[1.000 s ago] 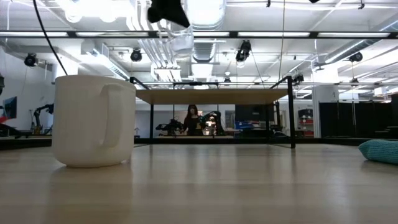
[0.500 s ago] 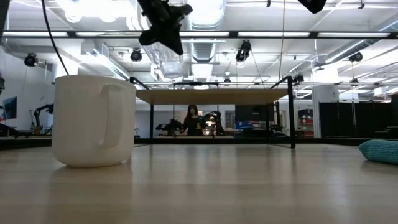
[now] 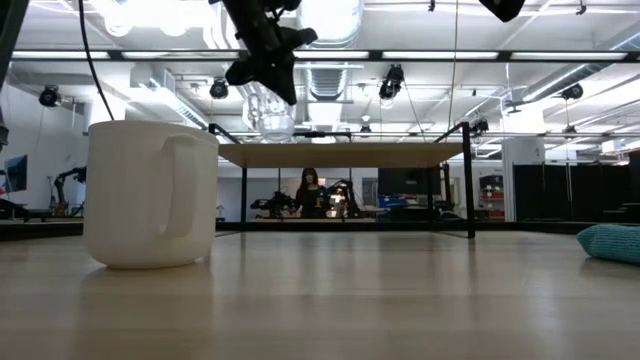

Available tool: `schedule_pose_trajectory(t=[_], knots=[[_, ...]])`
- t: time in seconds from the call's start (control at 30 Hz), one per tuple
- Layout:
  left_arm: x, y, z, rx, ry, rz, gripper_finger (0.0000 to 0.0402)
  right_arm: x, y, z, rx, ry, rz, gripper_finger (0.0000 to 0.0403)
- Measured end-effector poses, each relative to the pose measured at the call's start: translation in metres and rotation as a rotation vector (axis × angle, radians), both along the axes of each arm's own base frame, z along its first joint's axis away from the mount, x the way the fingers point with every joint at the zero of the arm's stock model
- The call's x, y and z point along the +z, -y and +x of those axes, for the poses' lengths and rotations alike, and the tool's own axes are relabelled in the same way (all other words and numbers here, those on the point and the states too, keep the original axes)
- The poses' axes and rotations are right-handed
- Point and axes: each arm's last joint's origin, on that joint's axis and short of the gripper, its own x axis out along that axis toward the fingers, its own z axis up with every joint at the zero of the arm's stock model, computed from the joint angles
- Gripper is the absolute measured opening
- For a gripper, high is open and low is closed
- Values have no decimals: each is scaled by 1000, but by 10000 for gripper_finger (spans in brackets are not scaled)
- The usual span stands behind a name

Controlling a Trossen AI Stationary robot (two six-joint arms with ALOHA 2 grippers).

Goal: Stack small to large cups/mugs on shelf
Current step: Put the transparent mug on the shelf

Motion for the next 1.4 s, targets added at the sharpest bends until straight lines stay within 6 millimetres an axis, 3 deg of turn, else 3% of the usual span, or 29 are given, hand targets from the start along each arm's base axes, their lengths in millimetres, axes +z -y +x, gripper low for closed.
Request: schedule_pose_trajectory(t=[0.43, 0.93, 1.4], knots=[[-7, -1, -1, -2, -30, 7, 0, 0, 0, 0, 0, 2, 0, 96], [-8, -1, -1, -134, -109, 93, 0, 0, 0, 0, 0, 3, 1, 96], [-9, -2, -1, -64, -78, 55, 0, 0, 0, 0, 0, 3, 1, 96]])
